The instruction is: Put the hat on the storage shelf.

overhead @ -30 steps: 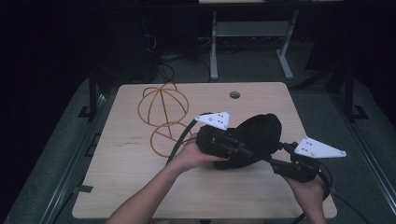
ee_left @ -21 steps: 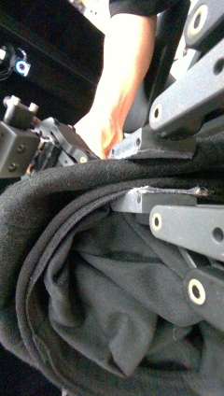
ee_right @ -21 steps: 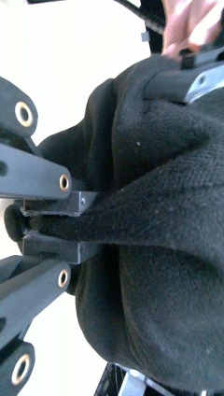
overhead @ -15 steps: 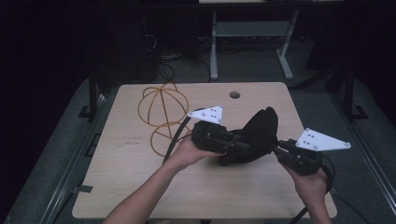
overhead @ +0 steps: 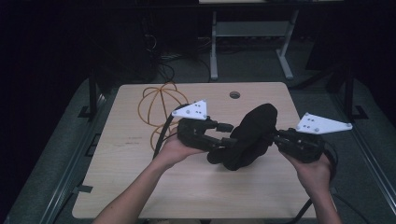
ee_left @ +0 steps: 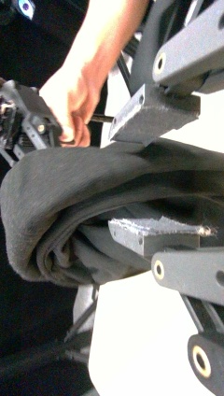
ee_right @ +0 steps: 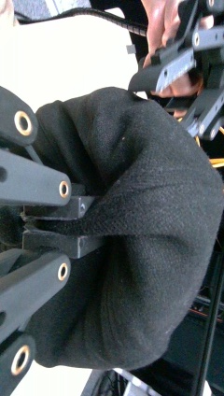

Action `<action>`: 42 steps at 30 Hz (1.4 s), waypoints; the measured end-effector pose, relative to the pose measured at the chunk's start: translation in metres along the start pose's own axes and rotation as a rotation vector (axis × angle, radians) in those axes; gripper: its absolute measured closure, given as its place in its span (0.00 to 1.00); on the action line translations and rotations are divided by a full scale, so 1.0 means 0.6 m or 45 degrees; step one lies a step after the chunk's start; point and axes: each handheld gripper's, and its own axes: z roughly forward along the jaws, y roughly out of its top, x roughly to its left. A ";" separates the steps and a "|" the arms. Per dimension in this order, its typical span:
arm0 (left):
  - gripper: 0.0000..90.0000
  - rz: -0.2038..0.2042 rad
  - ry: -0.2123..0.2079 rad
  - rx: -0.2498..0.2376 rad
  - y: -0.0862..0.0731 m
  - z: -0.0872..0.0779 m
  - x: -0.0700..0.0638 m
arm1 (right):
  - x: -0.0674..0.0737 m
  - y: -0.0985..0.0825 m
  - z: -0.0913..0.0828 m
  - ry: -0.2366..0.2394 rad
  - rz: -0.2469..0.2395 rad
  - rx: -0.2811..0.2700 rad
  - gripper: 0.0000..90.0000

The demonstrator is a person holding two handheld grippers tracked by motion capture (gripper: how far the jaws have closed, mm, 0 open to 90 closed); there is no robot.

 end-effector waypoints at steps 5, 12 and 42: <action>0.52 0.032 0.057 0.048 -0.013 -0.023 -0.010 | -0.010 0.015 -0.007 0.015 0.040 -0.001 0.95; 0.49 0.058 0.147 0.088 -0.045 -0.067 -0.015 | -0.023 0.053 -0.005 0.012 0.051 0.047 0.95; 0.36 0.004 0.353 0.328 -0.222 -0.116 -0.009 | -0.031 0.165 0.066 0.059 -0.016 0.078 0.95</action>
